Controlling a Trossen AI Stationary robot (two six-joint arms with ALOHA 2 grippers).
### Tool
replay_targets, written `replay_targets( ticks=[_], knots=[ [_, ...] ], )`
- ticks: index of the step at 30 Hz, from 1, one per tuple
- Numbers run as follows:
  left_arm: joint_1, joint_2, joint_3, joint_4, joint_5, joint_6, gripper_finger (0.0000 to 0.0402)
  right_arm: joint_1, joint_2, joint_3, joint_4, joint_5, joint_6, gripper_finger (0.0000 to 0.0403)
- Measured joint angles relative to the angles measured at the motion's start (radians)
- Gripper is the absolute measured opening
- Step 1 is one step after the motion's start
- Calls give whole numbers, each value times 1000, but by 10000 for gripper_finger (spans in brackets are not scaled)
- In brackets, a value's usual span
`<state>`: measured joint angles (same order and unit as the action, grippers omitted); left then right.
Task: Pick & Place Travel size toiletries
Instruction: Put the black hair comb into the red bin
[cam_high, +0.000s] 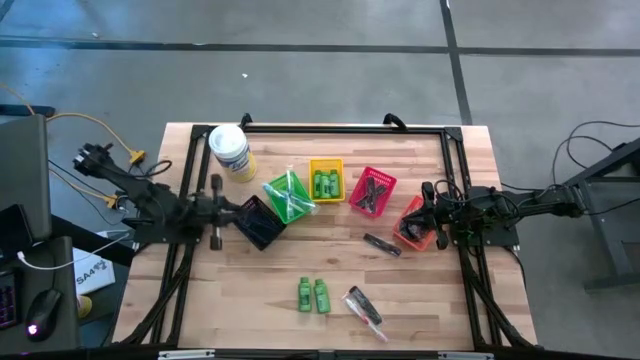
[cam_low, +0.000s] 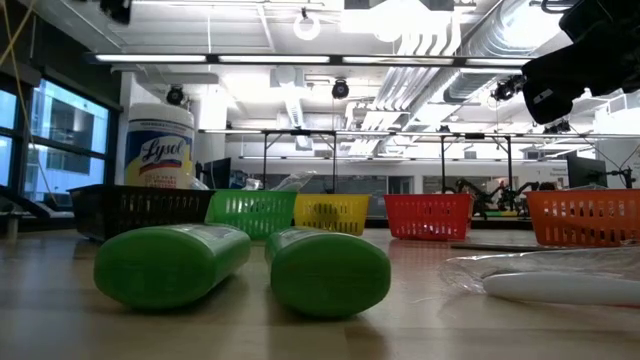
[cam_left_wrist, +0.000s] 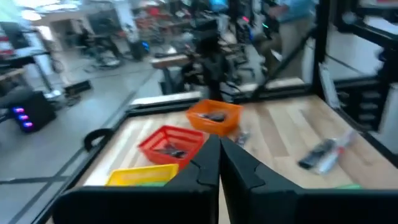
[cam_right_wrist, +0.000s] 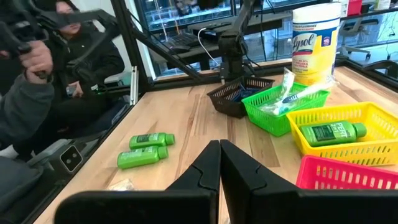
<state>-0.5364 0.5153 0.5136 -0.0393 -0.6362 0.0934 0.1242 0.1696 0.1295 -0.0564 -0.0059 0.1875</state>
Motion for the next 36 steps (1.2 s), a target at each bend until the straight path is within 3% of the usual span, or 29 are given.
replay_targets(
  ticks=[4,10,14,20,36],
  knots=[
    [0,-193,-114,-13,-23,4,1,0,0,0,2,2,-3,2],
    [0,-368,-221,-17,58,34,0,0,5,0,28,43,-4,2],
    [0,-398,-266,-14,42,54,0,0,25,0,38,104,-4,2],
    [11,-400,-328,-23,29,95,0,0,53,0,55,95,-7,2],
    [92,-510,-391,-81,278,172,0,0,-62,0,59,105,-91,2]
  ],
)
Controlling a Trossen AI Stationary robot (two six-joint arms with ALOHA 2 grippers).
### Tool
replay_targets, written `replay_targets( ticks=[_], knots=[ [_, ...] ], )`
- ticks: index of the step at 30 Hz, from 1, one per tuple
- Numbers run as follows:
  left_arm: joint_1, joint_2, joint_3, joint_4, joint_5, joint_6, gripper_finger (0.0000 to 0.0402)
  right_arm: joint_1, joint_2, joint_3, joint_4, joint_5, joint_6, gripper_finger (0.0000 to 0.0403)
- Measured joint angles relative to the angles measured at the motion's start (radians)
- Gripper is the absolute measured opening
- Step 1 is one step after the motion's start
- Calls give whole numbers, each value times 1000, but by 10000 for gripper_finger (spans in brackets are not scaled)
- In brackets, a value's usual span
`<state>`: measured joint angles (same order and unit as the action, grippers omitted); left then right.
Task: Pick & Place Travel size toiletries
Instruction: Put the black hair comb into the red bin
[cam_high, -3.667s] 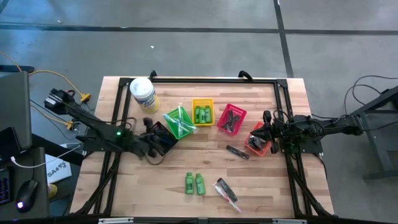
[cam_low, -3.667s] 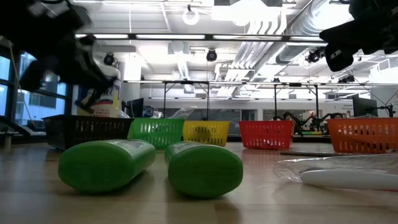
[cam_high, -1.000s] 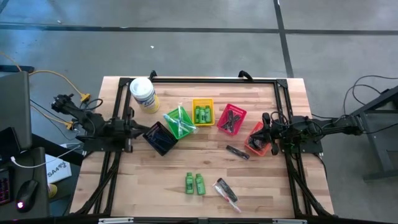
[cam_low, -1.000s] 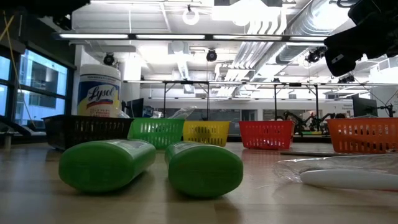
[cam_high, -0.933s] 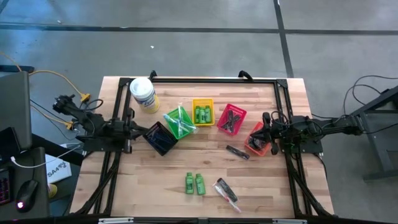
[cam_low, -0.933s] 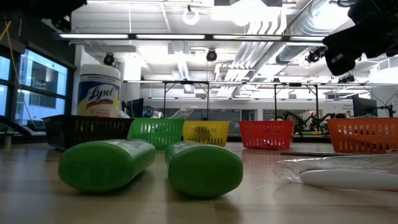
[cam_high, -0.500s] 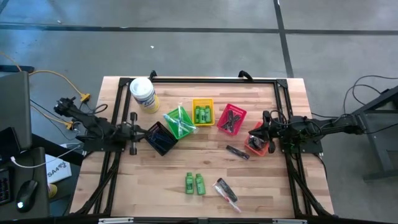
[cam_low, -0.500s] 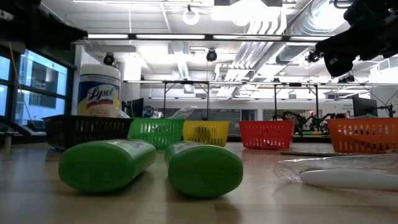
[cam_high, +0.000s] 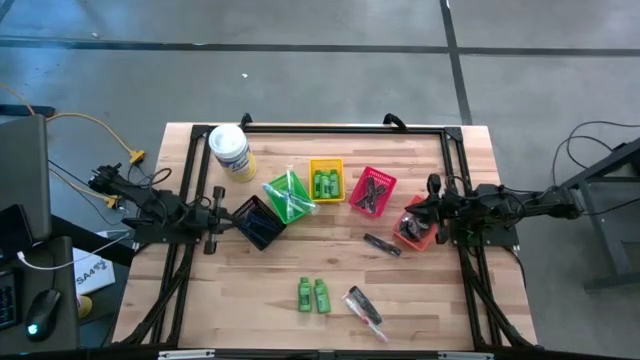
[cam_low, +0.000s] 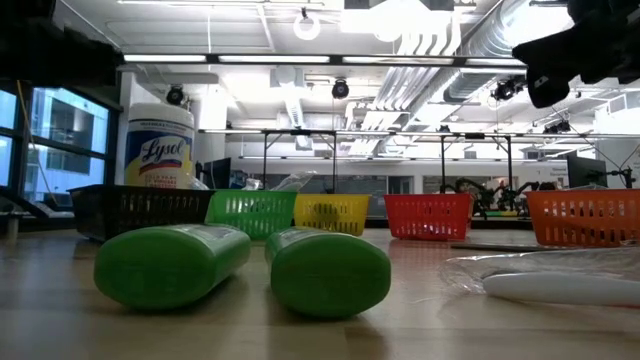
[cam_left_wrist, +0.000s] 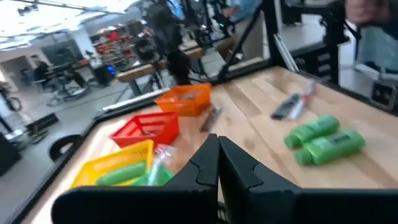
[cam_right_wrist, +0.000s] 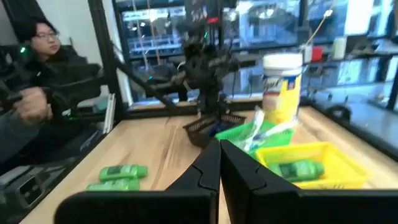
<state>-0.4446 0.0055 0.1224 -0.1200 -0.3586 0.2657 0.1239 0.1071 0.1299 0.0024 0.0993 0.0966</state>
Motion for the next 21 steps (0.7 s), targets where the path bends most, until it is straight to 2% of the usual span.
replay_targets(
  ticks=[5,11,16,21],
  knots=[
    [0,1,-50,30,3,12,0,-1,-56,0,-9,62,-14,2],
    [1,0,-45,7,-56,14,0,-18,-101,0,-138,48,37,2],
    [2,1,-35,-65,40,-50,0,-20,-93,0,-203,-21,78,2],
    [2,1,-36,-74,97,-61,0,-20,-87,0,-218,-34,111,2]
  ],
)
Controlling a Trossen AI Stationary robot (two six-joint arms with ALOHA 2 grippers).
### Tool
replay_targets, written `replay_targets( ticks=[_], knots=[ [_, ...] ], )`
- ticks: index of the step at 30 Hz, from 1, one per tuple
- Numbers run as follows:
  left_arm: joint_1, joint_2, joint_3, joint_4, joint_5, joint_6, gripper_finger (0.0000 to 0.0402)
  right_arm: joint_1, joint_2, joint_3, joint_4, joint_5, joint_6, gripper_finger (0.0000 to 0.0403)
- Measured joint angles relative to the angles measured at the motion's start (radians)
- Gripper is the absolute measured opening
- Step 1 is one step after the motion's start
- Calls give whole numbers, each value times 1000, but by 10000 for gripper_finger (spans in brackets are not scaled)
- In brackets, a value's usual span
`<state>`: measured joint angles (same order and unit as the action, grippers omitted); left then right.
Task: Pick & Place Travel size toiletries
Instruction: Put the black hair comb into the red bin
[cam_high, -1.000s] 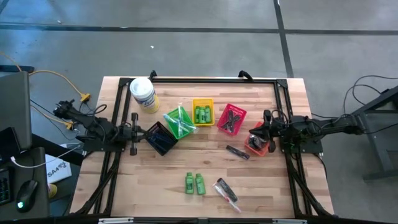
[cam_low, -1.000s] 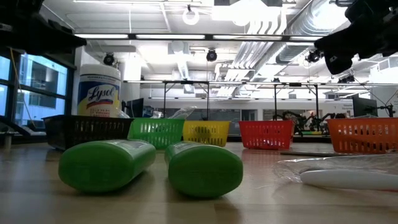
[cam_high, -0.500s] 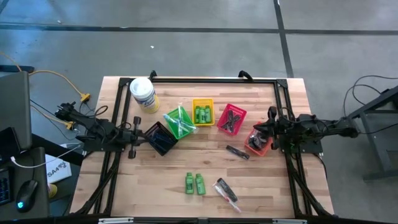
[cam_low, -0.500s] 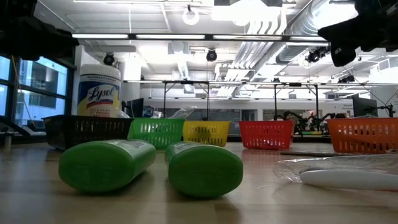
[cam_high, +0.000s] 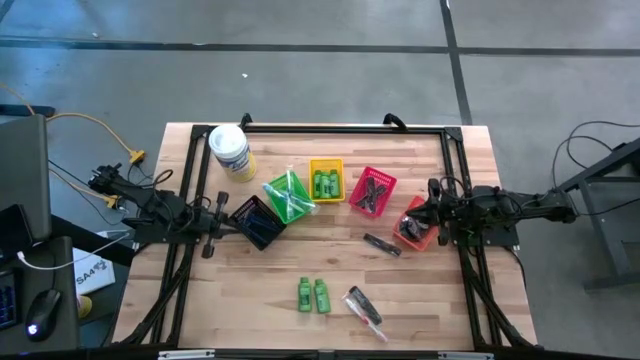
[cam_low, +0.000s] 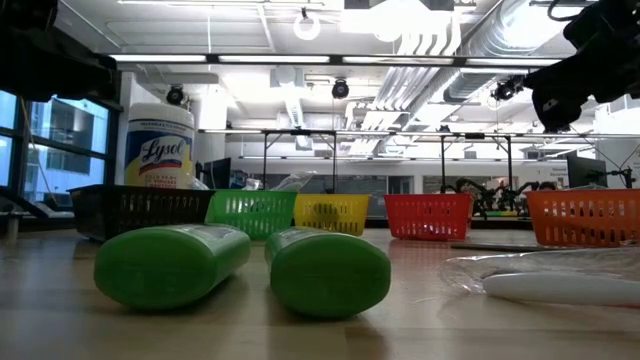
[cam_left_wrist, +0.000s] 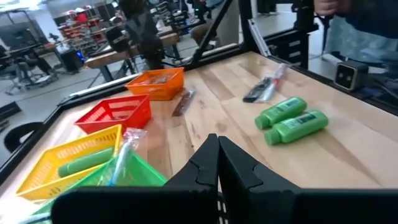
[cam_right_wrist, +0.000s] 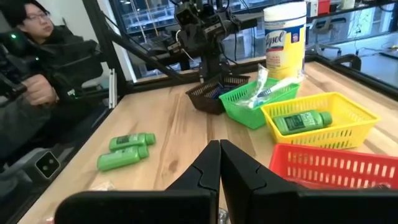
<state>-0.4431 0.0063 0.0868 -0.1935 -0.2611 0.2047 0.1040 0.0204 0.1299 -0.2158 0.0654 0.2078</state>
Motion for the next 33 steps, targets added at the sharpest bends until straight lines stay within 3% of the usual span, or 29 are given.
replay_targets(
  ticks=[17,28,33],
  knots=[
    [-2,45,-2,-3,79,-97,0,0,1,0,-19,3,35,2],
    [-2,58,-7,65,-32,-84,0,0,1,0,-20,9,60,3],
    [-2,57,-11,142,-207,-124,0,0,1,0,-20,11,60,3]
  ],
)
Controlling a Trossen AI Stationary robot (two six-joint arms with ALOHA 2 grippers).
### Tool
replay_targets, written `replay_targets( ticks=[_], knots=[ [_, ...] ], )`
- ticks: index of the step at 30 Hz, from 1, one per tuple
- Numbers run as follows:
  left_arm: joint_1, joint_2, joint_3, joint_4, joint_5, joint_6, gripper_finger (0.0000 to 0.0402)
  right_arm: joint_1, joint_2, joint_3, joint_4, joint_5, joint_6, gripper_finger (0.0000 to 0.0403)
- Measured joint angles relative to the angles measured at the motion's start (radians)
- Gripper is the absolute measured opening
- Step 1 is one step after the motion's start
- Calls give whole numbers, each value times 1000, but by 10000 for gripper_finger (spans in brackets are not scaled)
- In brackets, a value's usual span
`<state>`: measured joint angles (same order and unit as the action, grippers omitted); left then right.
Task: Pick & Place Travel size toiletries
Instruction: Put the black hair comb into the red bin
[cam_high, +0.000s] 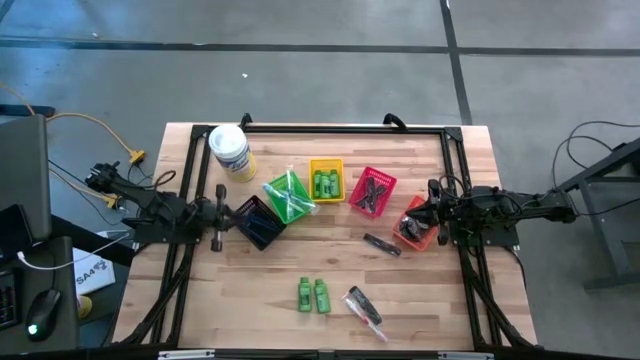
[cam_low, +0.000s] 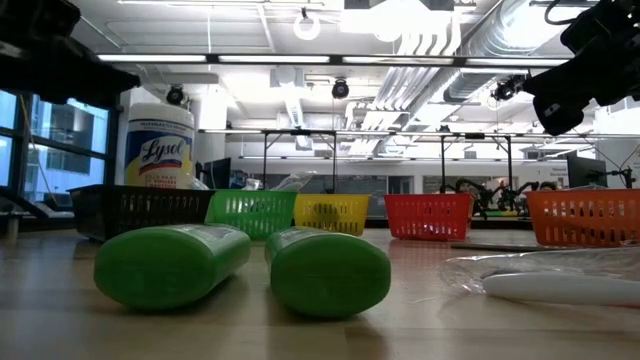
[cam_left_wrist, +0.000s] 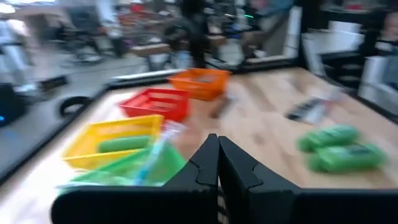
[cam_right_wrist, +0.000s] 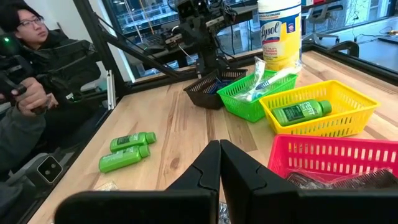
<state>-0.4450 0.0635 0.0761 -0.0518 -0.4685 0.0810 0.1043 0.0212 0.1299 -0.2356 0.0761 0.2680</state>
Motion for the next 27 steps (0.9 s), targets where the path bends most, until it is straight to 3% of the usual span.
replay_targets(
  ticks=[5,18,24,27],
  knots=[
    [0,0,1,64,-112,74,0,0,0,0,0,1,-5,3],
    [0,0,4,137,-111,225,0,0,12,0,14,3,-33,3],
    [0,12,6,176,-99,162,0,0,21,0,8,0,-36,3],
    [1,63,-4,175,-168,158,0,0,25,0,7,-1,-48,2]
  ],
)
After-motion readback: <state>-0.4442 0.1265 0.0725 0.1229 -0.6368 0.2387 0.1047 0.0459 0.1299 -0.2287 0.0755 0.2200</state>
